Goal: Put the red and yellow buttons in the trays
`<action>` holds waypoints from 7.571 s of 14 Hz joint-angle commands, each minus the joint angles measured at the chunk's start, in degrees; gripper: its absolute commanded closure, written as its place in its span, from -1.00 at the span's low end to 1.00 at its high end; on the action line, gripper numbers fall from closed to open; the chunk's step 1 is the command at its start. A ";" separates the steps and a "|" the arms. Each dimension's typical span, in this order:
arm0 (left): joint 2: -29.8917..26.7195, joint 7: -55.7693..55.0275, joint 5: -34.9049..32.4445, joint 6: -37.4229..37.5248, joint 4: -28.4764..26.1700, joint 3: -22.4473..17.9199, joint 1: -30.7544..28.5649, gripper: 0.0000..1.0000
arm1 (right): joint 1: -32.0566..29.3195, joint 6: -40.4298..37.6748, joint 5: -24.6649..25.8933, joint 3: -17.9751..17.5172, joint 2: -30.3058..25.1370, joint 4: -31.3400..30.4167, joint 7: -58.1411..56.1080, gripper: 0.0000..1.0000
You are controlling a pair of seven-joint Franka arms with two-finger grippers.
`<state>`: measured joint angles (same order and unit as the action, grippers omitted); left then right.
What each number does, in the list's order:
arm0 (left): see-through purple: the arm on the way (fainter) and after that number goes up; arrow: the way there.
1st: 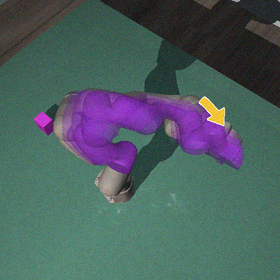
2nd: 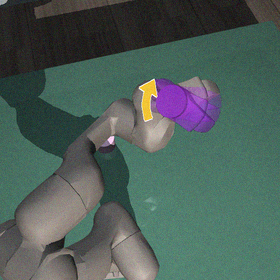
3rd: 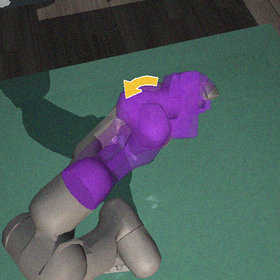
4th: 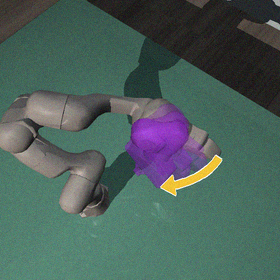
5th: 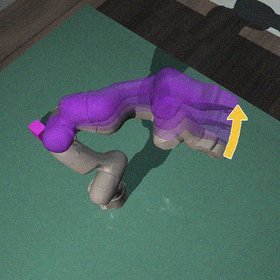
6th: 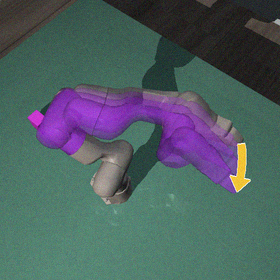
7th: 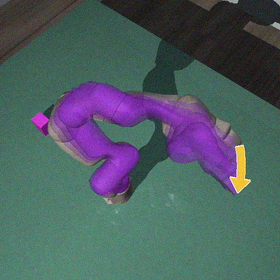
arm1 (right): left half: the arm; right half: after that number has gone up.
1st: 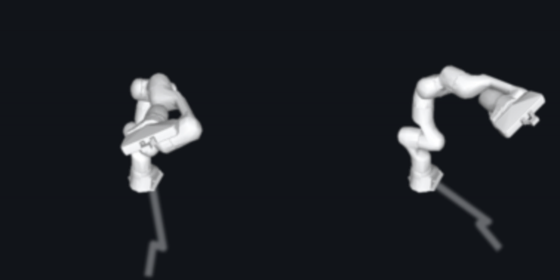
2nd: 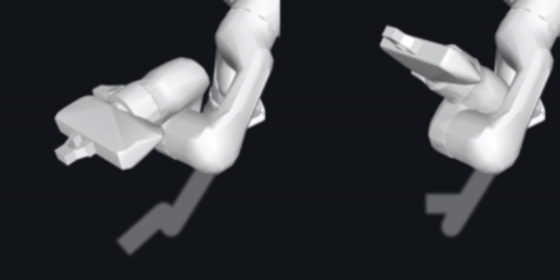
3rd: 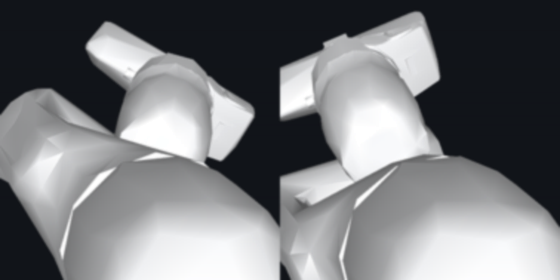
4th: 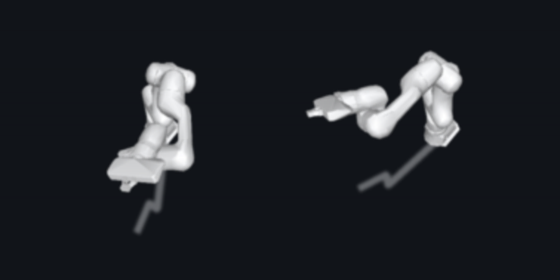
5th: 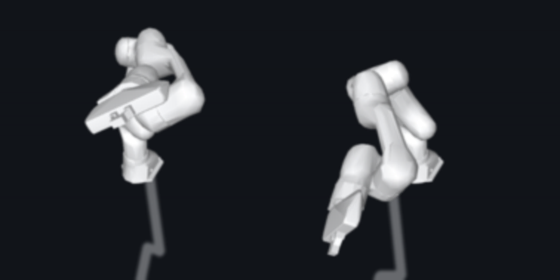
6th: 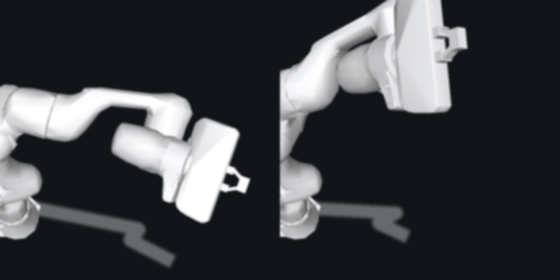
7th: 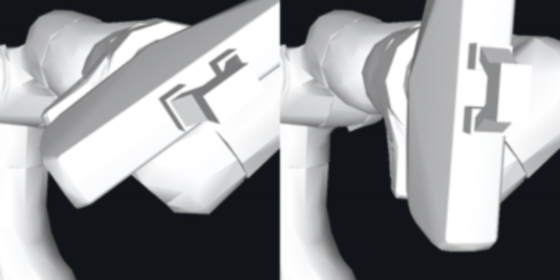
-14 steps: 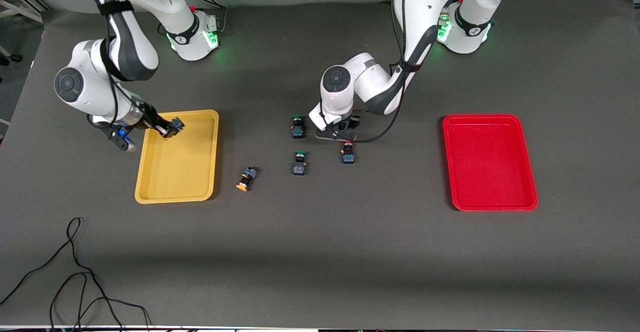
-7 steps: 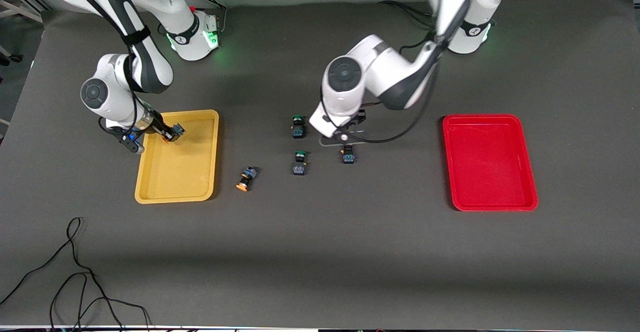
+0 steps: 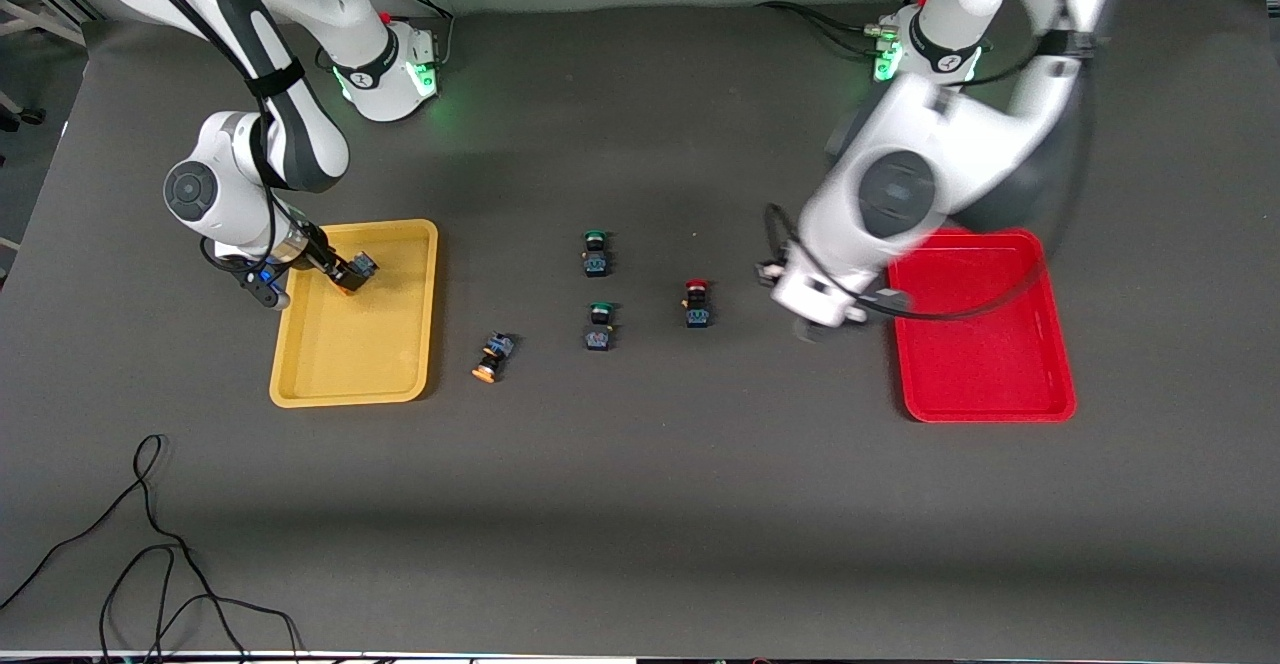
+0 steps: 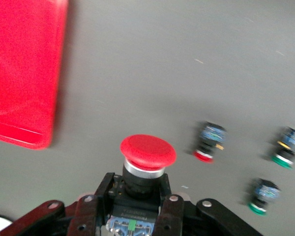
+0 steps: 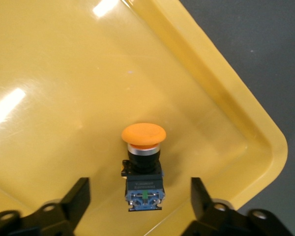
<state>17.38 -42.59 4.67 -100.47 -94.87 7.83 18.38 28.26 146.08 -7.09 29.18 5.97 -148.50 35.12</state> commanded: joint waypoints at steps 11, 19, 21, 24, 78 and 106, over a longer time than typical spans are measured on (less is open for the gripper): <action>0.62 29.06 -10.55 -31.95 -30.72 0.61 -21.72 0.76 | 0.65 -23.71 -1.96 -7.64 4.03 34.11 -0.49 -1.00; -0.49 31.26 -11.79 -24.64 -25.48 0.87 -22.51 -1.00 | 7.15 -21.65 -6.62 -10.90 19.95 47.25 5.75 -1.00; -2.60 31.17 -11.09 -16.02 -19.59 1.31 -22.07 -1.00 | 9.25 -19.00 -8.37 -10.99 22.84 46.63 5.75 -1.00; -5.42 30.03 -8.11 -13.69 -16.57 3.50 -20.75 -1.00 | 10.67 -12.95 -9.35 -10.99 26.19 43.75 6.10 -0.99; 6.26 38.20 -21.46 -29.43 -27.48 8.96 -41.58 -0.92 | 3.82 -18.62 -16.92 6.77 6.61 28.96 -21.49 -1.00; -18.35 46.11 -6.78 13.82 -0.75 -9.32 -13.19 -1.00 | -25.36 -48.43 8.50 -26.98 -16.08 42.41 -30.89 -1.00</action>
<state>0.53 3.83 -2.88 -86.26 -94.82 -0.39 4.54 3.44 98.29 0.12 2.92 -8.98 -105.48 6.58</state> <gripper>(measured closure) 0.000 0.000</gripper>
